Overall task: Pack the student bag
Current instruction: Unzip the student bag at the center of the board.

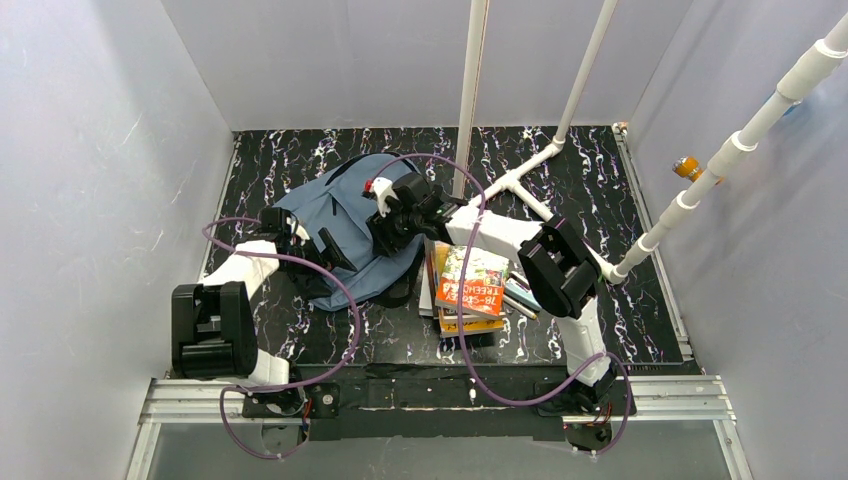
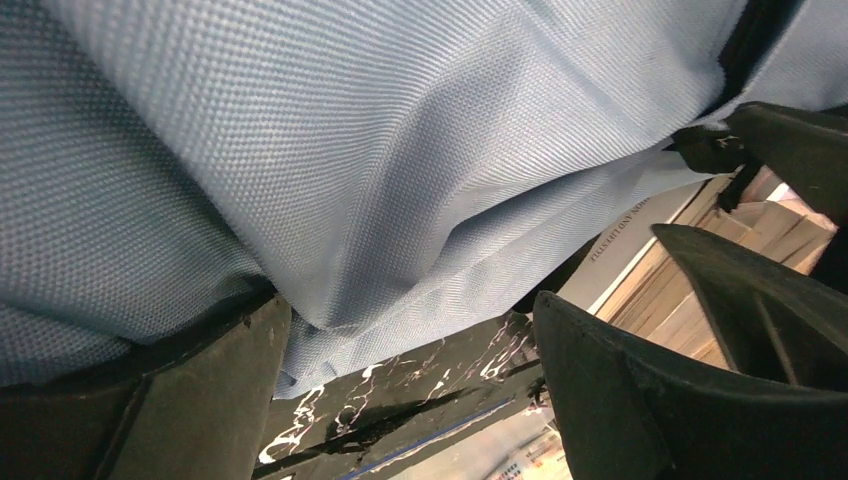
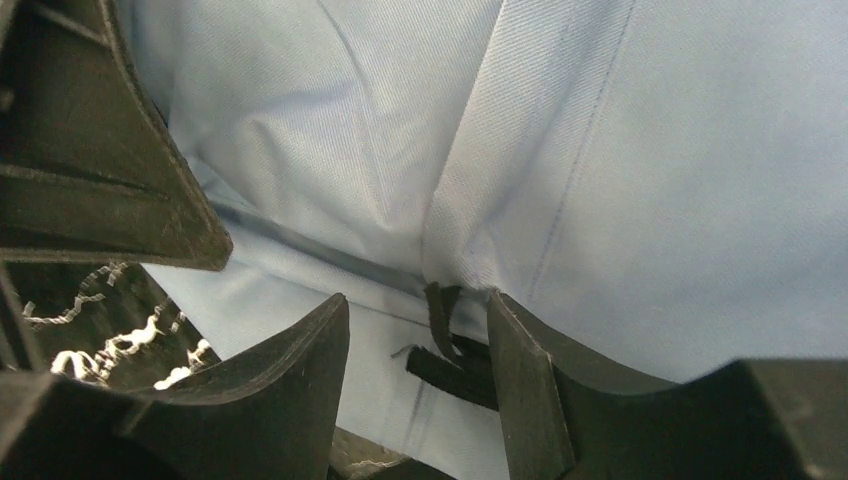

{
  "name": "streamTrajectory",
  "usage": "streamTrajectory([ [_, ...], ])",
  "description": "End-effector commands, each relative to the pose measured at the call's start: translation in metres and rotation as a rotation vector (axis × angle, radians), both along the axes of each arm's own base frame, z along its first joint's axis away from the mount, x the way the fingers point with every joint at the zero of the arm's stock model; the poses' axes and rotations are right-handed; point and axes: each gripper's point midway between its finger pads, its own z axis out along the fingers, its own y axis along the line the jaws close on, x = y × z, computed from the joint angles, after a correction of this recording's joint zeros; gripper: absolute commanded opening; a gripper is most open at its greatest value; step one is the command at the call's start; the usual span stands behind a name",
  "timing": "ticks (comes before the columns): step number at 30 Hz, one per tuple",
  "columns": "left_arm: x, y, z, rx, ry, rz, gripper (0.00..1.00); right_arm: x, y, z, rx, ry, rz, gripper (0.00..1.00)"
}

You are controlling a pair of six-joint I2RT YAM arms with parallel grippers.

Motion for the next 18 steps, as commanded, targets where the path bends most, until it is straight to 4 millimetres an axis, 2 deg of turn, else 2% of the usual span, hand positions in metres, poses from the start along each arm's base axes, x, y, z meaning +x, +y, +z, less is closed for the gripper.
streamTrajectory([
  [1, -0.012, 0.007, -0.006, 0.055, 0.075, -0.038, 0.91, 0.017, -0.008, 0.030, -0.060, -0.170, 0.092, 0.62],
  [6, -0.015, 0.007, -0.010, 0.054, 0.090, -0.046, 0.91, 0.020, -0.014, 0.037, -0.027, -0.157, 0.177, 0.65],
  [9, -0.016, 0.007, -0.010, 0.058, 0.090, -0.051, 0.91, 0.025, -0.023, 0.030, -0.045, -0.134, 0.192, 0.65],
  [13, -0.016, 0.009, -0.009, 0.067, 0.088, -0.052, 0.91, 0.015, -0.032, 0.015, -0.093, -0.119, 0.263, 0.63],
  [18, -0.016, 0.009, -0.009, 0.068, 0.088, -0.053, 0.91, 0.005, -0.031, 0.011, -0.068, -0.097, 0.298, 0.58],
])
